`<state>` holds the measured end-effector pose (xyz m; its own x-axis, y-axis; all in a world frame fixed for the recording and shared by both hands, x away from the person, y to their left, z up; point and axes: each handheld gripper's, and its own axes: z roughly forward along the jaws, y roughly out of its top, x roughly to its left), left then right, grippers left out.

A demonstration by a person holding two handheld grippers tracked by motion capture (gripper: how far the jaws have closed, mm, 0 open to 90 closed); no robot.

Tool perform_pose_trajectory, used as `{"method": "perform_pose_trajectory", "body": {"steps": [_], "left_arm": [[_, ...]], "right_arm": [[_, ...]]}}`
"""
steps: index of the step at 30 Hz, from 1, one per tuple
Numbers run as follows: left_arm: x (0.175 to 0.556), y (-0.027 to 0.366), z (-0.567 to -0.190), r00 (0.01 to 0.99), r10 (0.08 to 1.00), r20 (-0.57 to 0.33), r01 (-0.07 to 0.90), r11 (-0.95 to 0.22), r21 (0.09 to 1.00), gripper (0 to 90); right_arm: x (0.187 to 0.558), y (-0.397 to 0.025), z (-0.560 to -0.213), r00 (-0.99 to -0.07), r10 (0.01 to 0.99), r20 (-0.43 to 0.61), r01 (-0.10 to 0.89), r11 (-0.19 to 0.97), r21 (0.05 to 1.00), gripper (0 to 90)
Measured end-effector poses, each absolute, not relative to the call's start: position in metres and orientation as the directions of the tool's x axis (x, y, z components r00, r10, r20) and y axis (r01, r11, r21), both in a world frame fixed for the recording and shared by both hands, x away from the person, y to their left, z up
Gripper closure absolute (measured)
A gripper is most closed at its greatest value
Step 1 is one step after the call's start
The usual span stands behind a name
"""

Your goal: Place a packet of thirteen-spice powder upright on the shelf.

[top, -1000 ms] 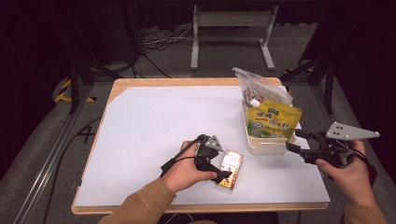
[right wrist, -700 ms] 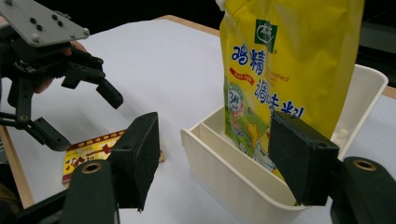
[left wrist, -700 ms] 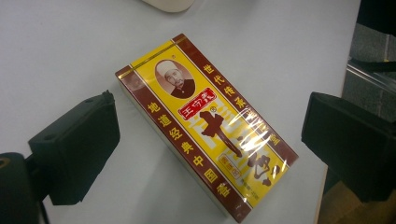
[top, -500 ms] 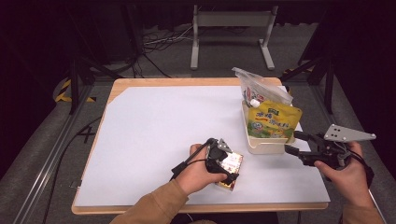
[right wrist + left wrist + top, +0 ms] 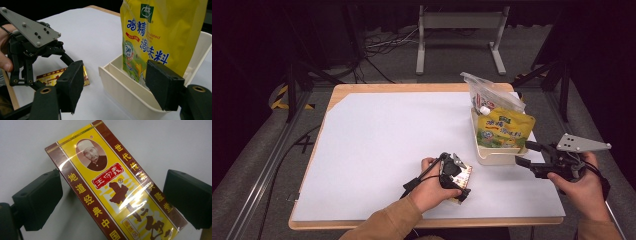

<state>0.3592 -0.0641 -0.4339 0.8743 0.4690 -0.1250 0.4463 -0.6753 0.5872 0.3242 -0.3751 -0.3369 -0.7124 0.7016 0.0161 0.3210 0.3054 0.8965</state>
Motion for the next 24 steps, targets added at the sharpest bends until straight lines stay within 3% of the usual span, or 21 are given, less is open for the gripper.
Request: {"method": "perform_pose_trajectory", "body": {"steps": [19, 24], "left_arm": [[0.36, -0.062, -0.437, 0.856, 0.49, -0.167, 0.491, -0.666, 0.562, 6.1], [0.361, -0.055, -0.434, 0.852, 0.491, -0.181, 0.501, -0.666, 0.552, 14.7]], "right_arm": [[0.325, -0.374, -0.342, -0.71, 0.704, 0.021, 0.334, 0.311, 0.89, 31.0], [0.325, -0.373, -0.343, -0.716, 0.698, 0.019, 0.332, 0.317, 0.888, 31.0]]}}
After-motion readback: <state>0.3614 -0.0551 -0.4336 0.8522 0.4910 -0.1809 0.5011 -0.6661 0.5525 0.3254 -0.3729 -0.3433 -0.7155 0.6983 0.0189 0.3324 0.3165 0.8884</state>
